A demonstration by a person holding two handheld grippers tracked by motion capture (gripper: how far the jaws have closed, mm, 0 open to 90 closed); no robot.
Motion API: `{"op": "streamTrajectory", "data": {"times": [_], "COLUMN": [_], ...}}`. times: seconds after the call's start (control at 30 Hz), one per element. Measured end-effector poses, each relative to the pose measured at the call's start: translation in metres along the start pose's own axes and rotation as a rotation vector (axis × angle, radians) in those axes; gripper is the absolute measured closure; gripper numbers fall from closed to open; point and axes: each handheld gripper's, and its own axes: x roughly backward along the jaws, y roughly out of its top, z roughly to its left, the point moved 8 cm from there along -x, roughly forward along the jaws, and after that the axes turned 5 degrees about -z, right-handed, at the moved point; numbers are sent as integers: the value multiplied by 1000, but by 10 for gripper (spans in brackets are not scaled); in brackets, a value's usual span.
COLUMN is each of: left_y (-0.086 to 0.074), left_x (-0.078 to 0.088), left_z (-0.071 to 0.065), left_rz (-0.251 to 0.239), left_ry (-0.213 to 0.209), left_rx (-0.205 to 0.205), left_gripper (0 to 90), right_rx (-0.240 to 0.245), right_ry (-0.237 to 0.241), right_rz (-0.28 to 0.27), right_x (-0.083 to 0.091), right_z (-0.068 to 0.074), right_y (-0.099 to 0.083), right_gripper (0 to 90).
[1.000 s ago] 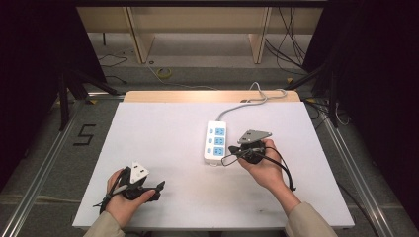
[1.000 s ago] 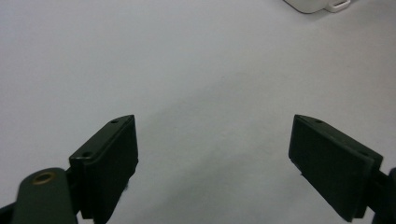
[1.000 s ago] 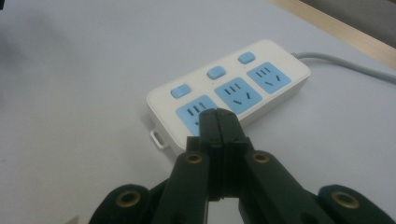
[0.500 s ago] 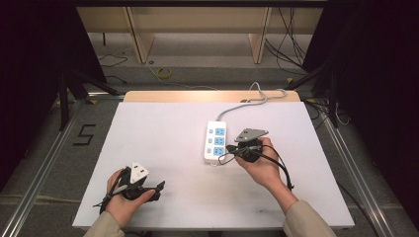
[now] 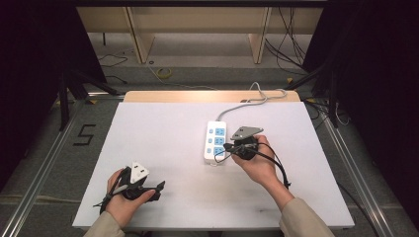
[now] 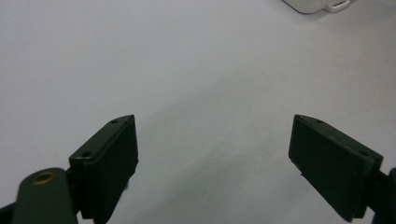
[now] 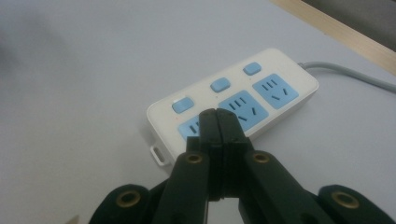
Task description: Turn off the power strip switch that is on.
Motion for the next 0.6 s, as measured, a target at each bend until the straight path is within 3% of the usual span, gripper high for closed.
{"op": "streamTrajectory", "data": {"times": [0.6], "left_y": [0], "left_x": [0], "left_z": [0], "left_rz": [-1], "left_ry": [0], "left_rx": [-1], "left_gripper": [154], "right_rx": [6], "right_ry": [4], "right_rz": [20], "right_x": [-11], "right_z": [1], "right_y": [7], "right_gripper": [900]}}
